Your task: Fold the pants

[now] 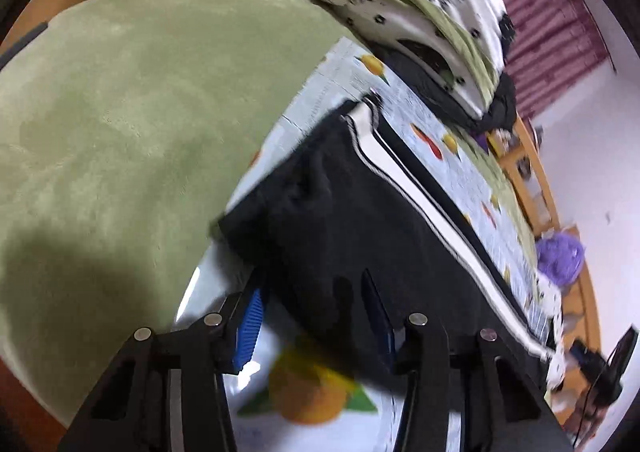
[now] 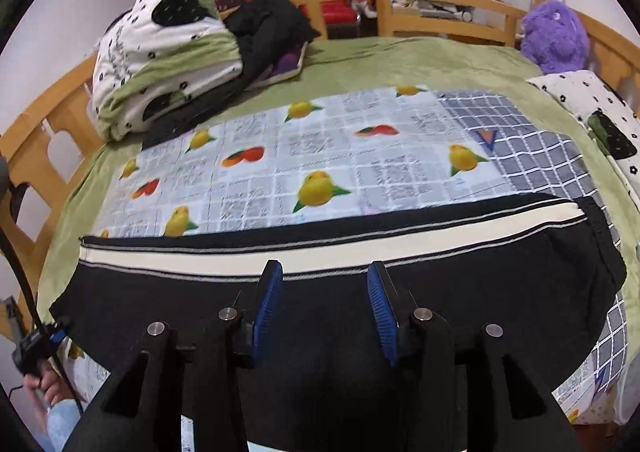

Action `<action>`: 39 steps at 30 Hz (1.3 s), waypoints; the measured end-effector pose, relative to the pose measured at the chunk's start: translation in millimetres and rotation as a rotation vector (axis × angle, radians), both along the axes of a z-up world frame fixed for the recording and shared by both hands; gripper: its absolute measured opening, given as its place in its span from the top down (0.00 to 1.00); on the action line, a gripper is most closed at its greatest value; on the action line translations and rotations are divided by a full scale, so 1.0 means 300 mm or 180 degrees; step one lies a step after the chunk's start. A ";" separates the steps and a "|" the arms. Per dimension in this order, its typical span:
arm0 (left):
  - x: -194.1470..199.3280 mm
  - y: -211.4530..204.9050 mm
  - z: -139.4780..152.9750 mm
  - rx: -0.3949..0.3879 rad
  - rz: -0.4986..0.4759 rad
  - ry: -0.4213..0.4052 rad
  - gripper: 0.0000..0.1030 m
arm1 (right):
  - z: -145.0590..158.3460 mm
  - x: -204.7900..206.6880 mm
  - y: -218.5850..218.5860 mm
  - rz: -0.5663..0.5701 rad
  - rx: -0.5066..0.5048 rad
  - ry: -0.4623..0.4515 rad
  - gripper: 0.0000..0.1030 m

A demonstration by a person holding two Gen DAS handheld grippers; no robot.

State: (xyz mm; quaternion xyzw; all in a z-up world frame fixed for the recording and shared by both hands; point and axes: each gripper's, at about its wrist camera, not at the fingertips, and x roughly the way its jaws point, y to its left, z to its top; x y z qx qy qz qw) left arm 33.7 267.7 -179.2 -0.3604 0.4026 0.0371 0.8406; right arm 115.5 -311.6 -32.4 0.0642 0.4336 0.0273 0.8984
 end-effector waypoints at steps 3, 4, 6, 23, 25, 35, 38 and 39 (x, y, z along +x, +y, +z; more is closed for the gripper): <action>0.016 0.037 -0.012 -0.0073 0.0180 -0.0041 0.59 | -0.024 0.006 0.035 0.0048 -0.0052 0.0037 0.57; 0.017 0.050 -0.015 -0.0085 0.0270 -0.0062 0.59 | -0.041 0.008 0.048 0.0066 -0.0056 0.0053 0.57; 0.026 0.073 -0.022 -0.0113 0.0386 -0.0078 0.61 | -0.081 0.012 0.066 0.0125 -0.0075 0.0108 0.57; 0.119 -0.453 0.570 0.1480 -0.0550 -0.0611 0.77 | -0.113 -0.059 -0.093 -0.0177 -0.0115 -0.0058 0.57; 0.122 -0.610 0.611 0.1533 -0.0796 -0.0739 0.78 | -0.116 -0.075 -0.152 -0.0341 -0.0075 -0.0062 0.57; 0.081 -1.323 0.418 0.1256 -0.1968 -0.0669 0.79 | -0.100 -0.237 -0.359 -0.0804 -0.0093 -0.0156 0.57; 0.051 -1.432 0.295 0.1020 -0.2160 -0.0497 0.79 | -0.086 -0.297 -0.412 -0.0855 -0.0003 -0.0198 0.57; 0.052 -1.444 0.269 0.0960 -0.2179 -0.0454 0.78 | -0.084 -0.318 -0.430 -0.0884 0.0008 -0.0205 0.57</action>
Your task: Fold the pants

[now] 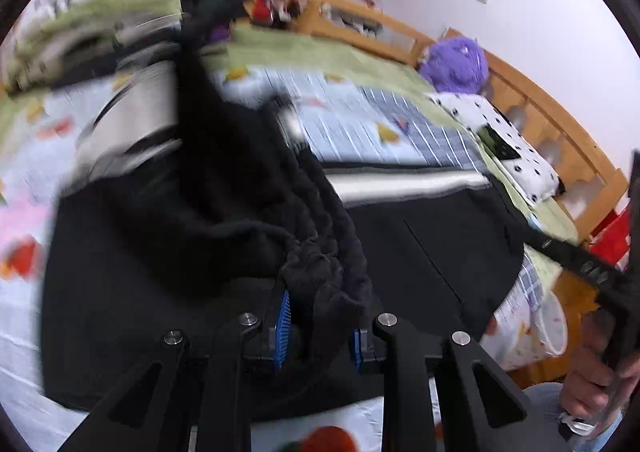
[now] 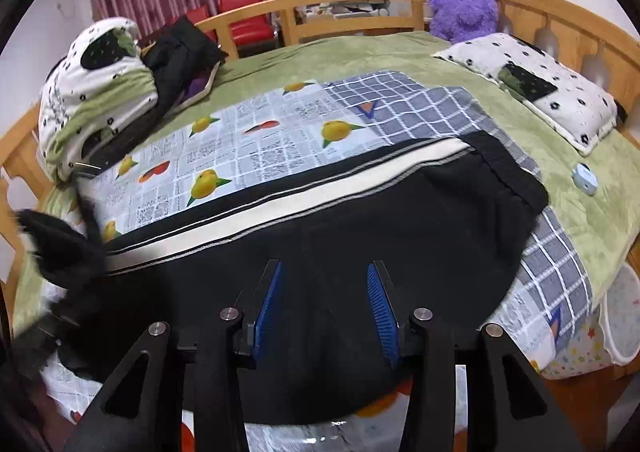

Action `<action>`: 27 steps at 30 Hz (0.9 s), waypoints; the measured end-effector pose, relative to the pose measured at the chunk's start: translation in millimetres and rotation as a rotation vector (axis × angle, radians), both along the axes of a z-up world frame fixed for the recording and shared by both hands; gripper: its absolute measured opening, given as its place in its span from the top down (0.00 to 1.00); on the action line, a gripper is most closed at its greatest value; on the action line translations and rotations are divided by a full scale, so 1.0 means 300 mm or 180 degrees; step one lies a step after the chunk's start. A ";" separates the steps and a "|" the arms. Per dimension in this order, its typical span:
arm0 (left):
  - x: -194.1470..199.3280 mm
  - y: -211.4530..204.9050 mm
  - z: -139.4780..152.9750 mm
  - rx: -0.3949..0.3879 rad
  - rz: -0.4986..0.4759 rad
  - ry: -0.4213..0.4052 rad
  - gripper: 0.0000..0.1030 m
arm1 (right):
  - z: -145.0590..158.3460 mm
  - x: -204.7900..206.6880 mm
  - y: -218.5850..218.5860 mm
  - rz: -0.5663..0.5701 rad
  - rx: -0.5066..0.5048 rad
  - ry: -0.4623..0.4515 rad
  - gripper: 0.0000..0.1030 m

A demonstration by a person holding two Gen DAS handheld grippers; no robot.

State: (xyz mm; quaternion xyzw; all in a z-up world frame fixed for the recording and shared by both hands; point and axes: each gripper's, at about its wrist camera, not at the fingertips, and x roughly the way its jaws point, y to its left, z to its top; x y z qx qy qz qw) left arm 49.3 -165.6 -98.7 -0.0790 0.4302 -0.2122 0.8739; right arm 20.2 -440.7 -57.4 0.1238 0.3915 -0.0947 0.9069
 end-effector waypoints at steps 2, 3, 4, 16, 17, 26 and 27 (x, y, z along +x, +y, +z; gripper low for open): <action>-0.005 -0.014 -0.054 0.0030 -0.0038 0.0215 0.77 | 0.001 -0.023 -0.017 -0.0008 -0.0009 0.0006 0.57; -0.007 -0.011 -0.072 0.0069 -0.0059 0.0356 0.74 | 0.000 -0.035 -0.022 0.0003 -0.0023 0.0009 0.57; -0.017 -0.003 -0.073 0.0071 -0.0069 0.0410 0.72 | -0.002 -0.047 -0.023 0.0045 -0.0049 0.0013 0.57; -0.042 0.412 0.285 0.0531 0.0506 -0.0303 0.37 | -0.076 0.082 0.223 0.1034 0.0368 0.0405 0.51; -0.042 0.463 0.311 0.0586 0.0587 -0.0385 0.37 | -0.084 0.112 0.250 0.1086 0.0484 0.0407 0.43; -0.040 0.714 0.191 0.0263 0.1102 -0.0254 0.33 | -0.369 0.267 0.451 0.1188 0.0302 0.0848 0.35; -0.026 0.722 0.173 0.0198 0.1065 -0.0141 0.33 | -0.367 0.258 0.479 0.1323 0.0212 0.0813 0.54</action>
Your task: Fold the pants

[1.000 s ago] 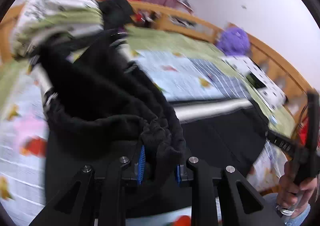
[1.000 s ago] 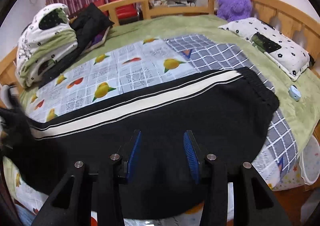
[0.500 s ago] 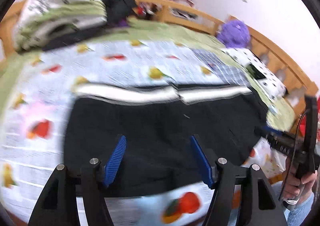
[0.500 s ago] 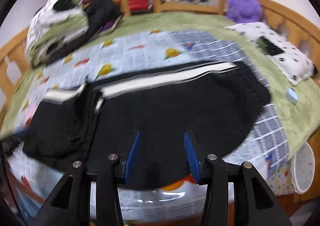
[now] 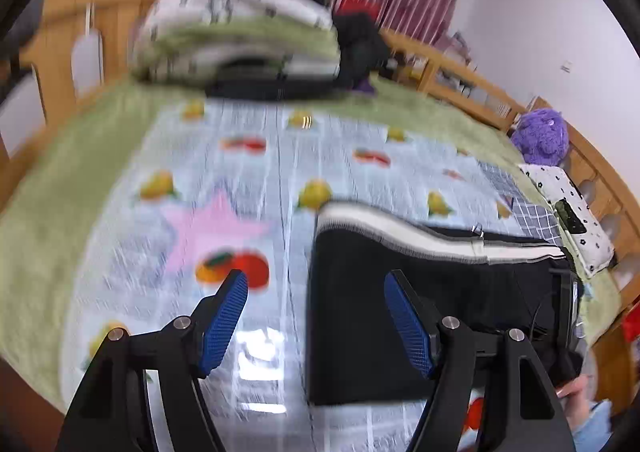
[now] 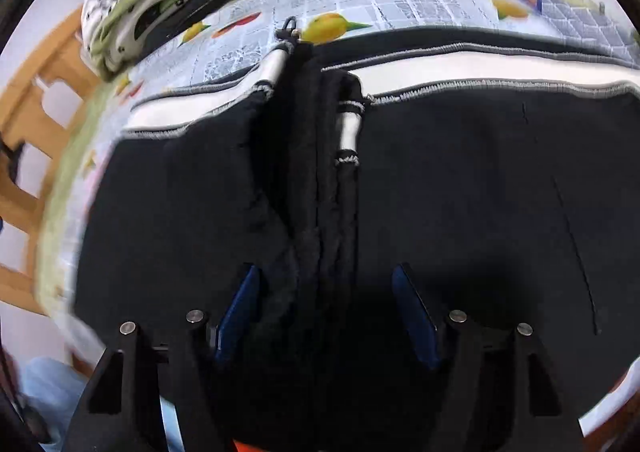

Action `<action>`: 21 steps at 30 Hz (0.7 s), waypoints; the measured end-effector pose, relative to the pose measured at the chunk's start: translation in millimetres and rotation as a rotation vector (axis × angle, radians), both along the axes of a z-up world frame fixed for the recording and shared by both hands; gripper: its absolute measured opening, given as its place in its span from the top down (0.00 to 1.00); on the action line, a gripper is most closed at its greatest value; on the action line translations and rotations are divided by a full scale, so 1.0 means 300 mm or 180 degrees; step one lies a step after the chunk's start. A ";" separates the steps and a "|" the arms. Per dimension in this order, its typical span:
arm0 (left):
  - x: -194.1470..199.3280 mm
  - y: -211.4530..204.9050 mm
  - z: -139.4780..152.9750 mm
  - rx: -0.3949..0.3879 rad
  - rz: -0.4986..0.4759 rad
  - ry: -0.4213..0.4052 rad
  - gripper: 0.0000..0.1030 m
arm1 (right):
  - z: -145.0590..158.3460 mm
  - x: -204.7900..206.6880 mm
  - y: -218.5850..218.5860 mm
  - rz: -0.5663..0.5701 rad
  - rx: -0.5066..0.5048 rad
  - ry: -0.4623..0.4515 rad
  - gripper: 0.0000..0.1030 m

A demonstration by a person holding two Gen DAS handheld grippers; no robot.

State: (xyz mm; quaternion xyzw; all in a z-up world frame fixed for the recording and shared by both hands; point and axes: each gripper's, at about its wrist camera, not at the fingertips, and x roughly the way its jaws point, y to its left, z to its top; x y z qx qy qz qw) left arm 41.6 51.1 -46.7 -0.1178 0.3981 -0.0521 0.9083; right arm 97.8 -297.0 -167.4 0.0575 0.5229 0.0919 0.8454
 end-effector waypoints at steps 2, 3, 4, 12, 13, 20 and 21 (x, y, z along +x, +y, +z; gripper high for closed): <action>0.005 0.009 -0.011 -0.0024 -0.0023 -0.0022 0.33 | 0.020 -0.024 0.045 0.0193 -0.0170 -0.0186 0.74; 0.002 0.007 -0.012 0.0052 0.0023 -0.0072 0.33 | 0.032 -0.032 0.046 0.0200 -0.0181 -0.0264 0.82; -0.002 0.001 -0.013 0.0162 0.0061 -0.0112 0.33 | 0.061 -0.039 0.027 0.0163 -0.0129 -0.0356 0.83; -0.013 -0.021 -0.026 0.0320 -0.0022 -0.0123 0.33 | 0.183 -0.083 -0.278 -0.0666 0.0137 -0.0538 0.79; -0.012 -0.025 -0.029 0.0330 -0.0024 -0.0105 0.33 | 0.129 -0.070 -0.283 -0.0739 0.0109 -0.0340 0.75; -0.021 -0.070 -0.014 0.0266 -0.0134 -0.0073 0.33 | 0.088 -0.116 -0.259 -0.0550 -0.0154 -0.0247 0.66; -0.025 -0.082 -0.014 0.0326 -0.0150 -0.0087 0.33 | 0.112 -0.145 -0.282 -0.0611 -0.0080 -0.0352 0.66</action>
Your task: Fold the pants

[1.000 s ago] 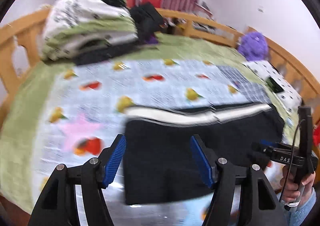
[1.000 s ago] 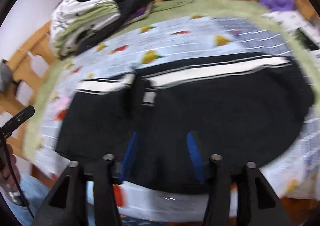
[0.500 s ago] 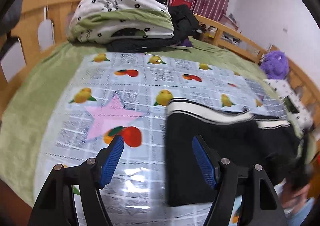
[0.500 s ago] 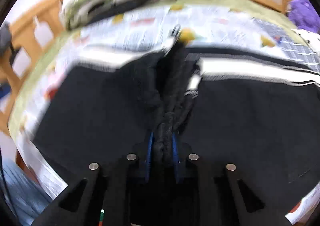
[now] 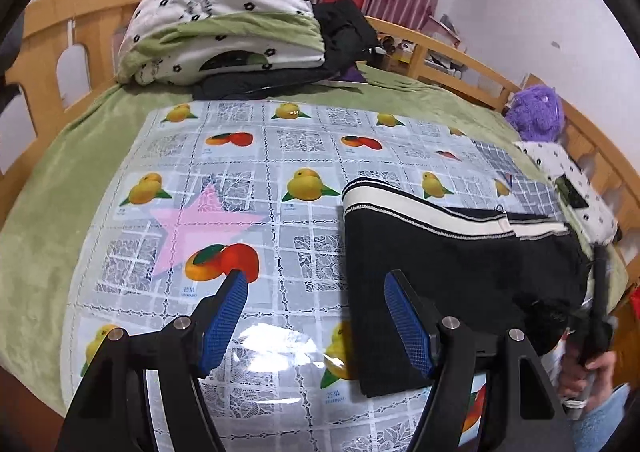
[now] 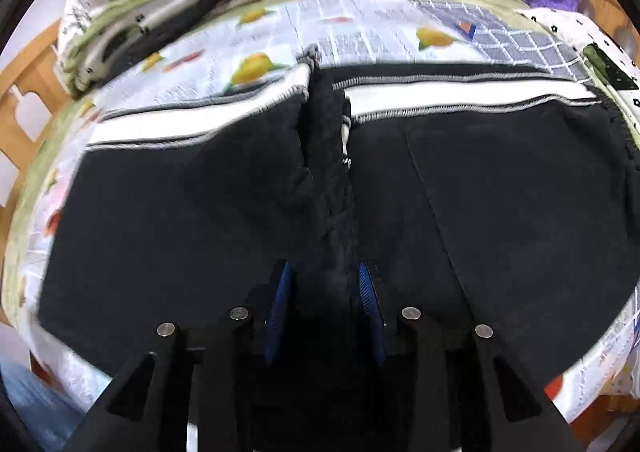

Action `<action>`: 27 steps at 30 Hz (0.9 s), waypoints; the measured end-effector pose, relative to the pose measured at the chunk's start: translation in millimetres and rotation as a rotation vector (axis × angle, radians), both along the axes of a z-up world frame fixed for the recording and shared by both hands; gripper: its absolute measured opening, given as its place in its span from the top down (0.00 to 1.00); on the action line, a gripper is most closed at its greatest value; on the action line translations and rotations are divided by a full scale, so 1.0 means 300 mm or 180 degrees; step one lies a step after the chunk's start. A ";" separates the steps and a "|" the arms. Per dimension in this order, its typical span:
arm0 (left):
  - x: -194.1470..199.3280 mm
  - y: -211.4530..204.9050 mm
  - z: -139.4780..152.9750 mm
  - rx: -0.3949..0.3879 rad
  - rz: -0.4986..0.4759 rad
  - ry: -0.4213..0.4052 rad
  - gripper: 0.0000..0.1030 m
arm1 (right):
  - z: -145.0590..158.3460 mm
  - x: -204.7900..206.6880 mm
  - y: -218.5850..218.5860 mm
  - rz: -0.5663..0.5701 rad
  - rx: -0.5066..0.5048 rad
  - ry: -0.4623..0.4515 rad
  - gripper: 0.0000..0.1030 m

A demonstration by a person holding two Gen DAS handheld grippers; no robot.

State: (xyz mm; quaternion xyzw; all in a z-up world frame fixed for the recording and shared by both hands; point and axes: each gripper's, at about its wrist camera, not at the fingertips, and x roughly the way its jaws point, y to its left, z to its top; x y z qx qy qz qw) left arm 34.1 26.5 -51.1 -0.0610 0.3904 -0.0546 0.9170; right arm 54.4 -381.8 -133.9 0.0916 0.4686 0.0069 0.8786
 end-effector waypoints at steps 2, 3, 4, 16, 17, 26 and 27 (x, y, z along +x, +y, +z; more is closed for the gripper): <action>-0.005 -0.024 -0.009 0.0135 -0.0028 -0.0005 0.33 | 0.014 -0.032 -0.007 0.0001 0.0074 -0.0035 0.66; -0.007 -0.040 -0.021 0.0225 -0.0066 0.0019 0.33 | 0.008 -0.039 -0.003 0.0030 0.0083 0.0000 0.66; -0.006 -0.051 -0.030 0.0285 -0.0099 0.0050 0.33 | -0.012 -0.041 0.009 0.0080 0.0038 0.0124 0.66; -0.110 -0.211 -0.257 0.0668 -0.0787 0.0623 0.33 | -0.027 -0.097 0.010 0.0148 0.0066 0.0183 0.65; -0.116 -0.220 -0.269 0.0722 -0.0759 0.0610 0.33 | -0.031 -0.074 0.000 0.0148 0.0073 0.0185 0.65; -0.083 -0.307 -0.292 0.0604 -0.0606 0.0311 0.44 | -0.045 -0.040 0.013 0.0101 0.0125 0.0152 0.61; -0.082 -0.320 -0.295 0.0667 -0.0629 0.0285 0.61 | -0.051 -0.035 0.015 0.0083 0.0143 0.0153 0.61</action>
